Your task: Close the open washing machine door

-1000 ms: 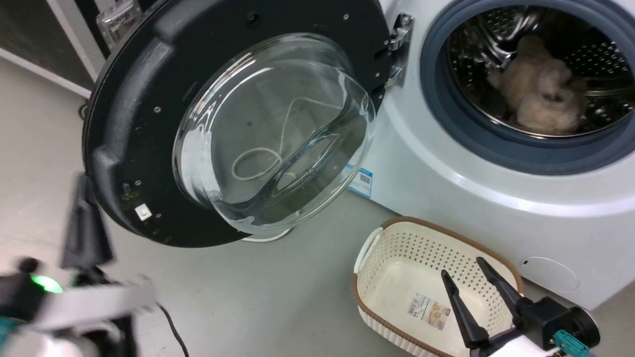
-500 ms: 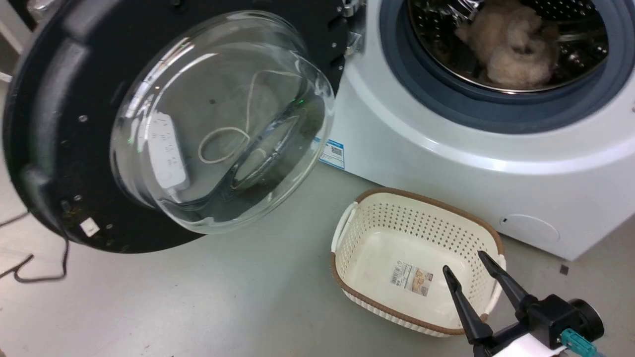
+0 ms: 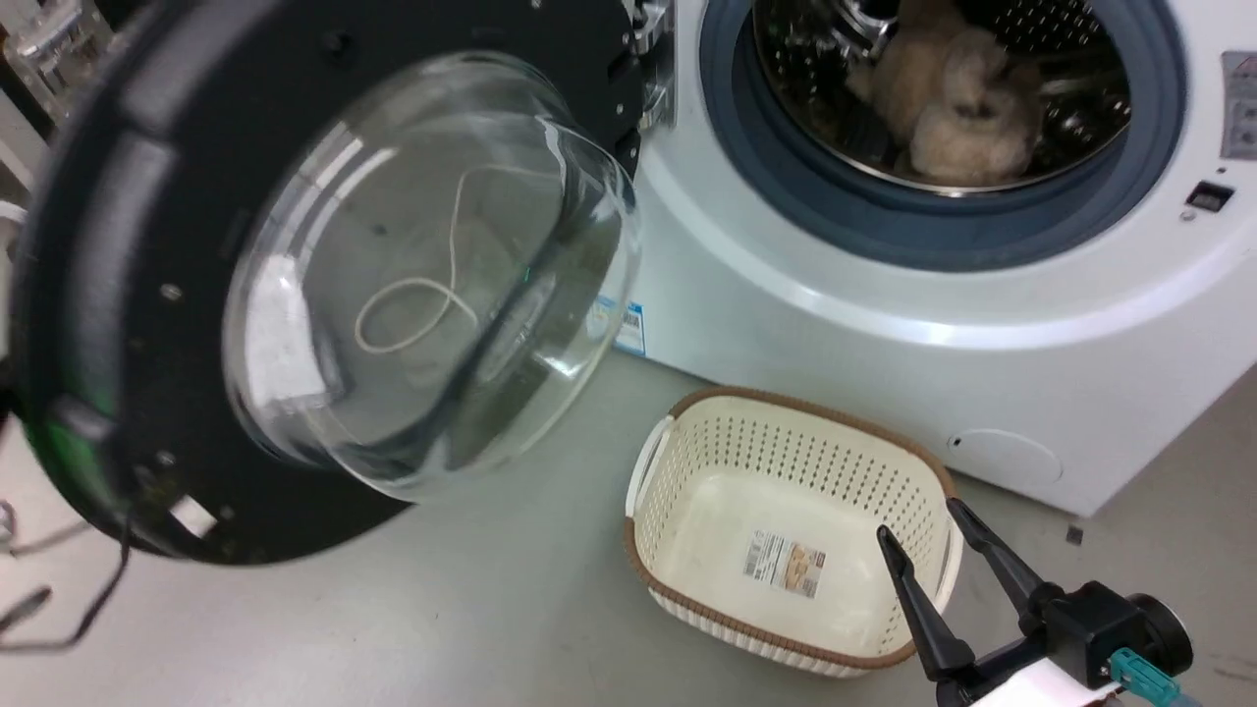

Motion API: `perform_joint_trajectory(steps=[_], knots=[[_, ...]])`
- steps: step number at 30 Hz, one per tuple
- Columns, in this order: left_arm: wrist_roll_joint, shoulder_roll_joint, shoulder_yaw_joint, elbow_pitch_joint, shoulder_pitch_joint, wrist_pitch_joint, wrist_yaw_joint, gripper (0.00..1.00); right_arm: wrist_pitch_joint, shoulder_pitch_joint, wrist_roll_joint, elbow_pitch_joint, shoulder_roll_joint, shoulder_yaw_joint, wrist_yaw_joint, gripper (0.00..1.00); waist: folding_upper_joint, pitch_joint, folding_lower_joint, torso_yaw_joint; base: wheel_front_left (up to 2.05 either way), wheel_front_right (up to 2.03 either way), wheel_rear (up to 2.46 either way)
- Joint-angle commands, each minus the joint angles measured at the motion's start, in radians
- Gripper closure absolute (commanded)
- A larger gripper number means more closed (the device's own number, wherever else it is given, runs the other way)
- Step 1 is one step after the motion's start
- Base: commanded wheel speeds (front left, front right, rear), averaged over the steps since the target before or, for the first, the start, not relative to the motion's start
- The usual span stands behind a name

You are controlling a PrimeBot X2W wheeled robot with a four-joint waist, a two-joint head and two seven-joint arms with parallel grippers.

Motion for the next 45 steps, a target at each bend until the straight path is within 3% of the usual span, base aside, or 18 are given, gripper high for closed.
perform_joint_trajectory(steps=[1, 3, 4, 9, 11, 19, 20, 23, 26, 30, 40, 45], knots=[[-0.034, -0.035, -0.007, -0.033, 0.053, 0.052, -0.015, 1.00, -0.004, -0.003, 0.006, 0.005, 0.011, -0.010, 0.001, 0.00, 0.0000, -0.024, 0.0000, -0.002, 0.00, 0.00, 0.00], [-0.061, -0.054, -0.011, -0.073, 0.097, 0.097, -0.027, 1.00, -0.004, 0.002, 0.003, 0.009, 0.020, -0.020, 0.001, 0.00, 0.0000, -0.044, 0.0000, -0.001, 0.00, 0.00, 0.00], [-0.102, -0.094, -0.022, -0.145, 0.166, 0.161, -0.034, 1.00, -0.004, 0.010, -0.001, 0.016, 0.033, -0.034, 0.001, 0.00, 0.0000, -0.073, 0.0000, -0.001, 0.00, 0.00, 0.00], [-0.134, -0.156, -0.054, -0.253, 0.262, 0.224, -0.031, 1.00, -0.004, 0.020, -0.008, 0.024, 0.050, -0.051, 0.001, 0.00, 0.0000, -0.104, 0.0000, -0.002, 0.00, 0.00, 0.00], [-0.140, -0.215, -0.091, -0.341, 0.337, 0.250, -0.025, 1.00, -0.004, 0.020, -0.012, 0.026, 0.057, -0.065, 0.001, 0.00, 0.0000, -0.112, 0.0000, -0.010, 0.00, 0.00, 0.00], [-0.154, -0.316, -0.208, -0.473, 0.478, 0.247, -0.017, 1.00, -0.004, 0.021, -0.016, 0.032, 0.065, -0.095, 0.001, 0.00, 0.0000, -0.118, 0.0000, -0.055, 0.00, 0.00, 0.00], [-0.191, -0.328, -0.276, -0.495, 0.525, 0.222, -0.023, 1.00, -0.004, 0.018, -0.018, 0.031, 0.057, -0.099, 0.001, 0.00, 0.0000, -0.106, 0.0000, -0.088, 0.00, 0.00, 0.00], [-0.246, -0.331, -0.353, -0.487, 0.555, 0.166, -0.043, 1.00, -0.004, 0.009, -0.014, 0.028, 0.048, -0.103, 0.001, 0.00, 0.0000, -0.091, 0.0000, -0.131, 0.00, 0.00, 0.00], [-0.286, -0.331, -0.438, -0.461, 0.557, 0.065, -0.078, 1.00, -0.004, 0.001, 0.065, 0.034, 0.063, -0.130, 0.001, 0.00, 0.0000, -0.072, 0.0000, -0.175, 0.00, 0.00, 0.00], [-0.361, -0.331, -0.551, -0.420, 0.535, -0.048, -0.120, 1.00, -0.004, -0.015, 0.063, 0.033, 0.030, -0.126, 0.001, 0.00, 0.0000, -0.044, 0.0000, -0.245, 0.00, 0.00, 0.00], [-0.420, -0.332, -0.737, -0.298, 0.406, -0.242, -0.197, 1.00, -0.004, -0.048, 0.058, 0.022, -0.005, -0.144, 0.001, 0.00, 0.0000, 0.029, 0.0000, -0.425, 0.00, 0.00, 0.00], [-0.392, -0.332, -0.811, -0.226, 0.285, -0.383, -0.217, 1.00, -0.004, -0.072, 0.064, 0.013, -0.003, -0.142, 0.001, 0.00, 0.0000, 0.079, 0.0000, -0.514, 0.00, 0.00, 0.00]])
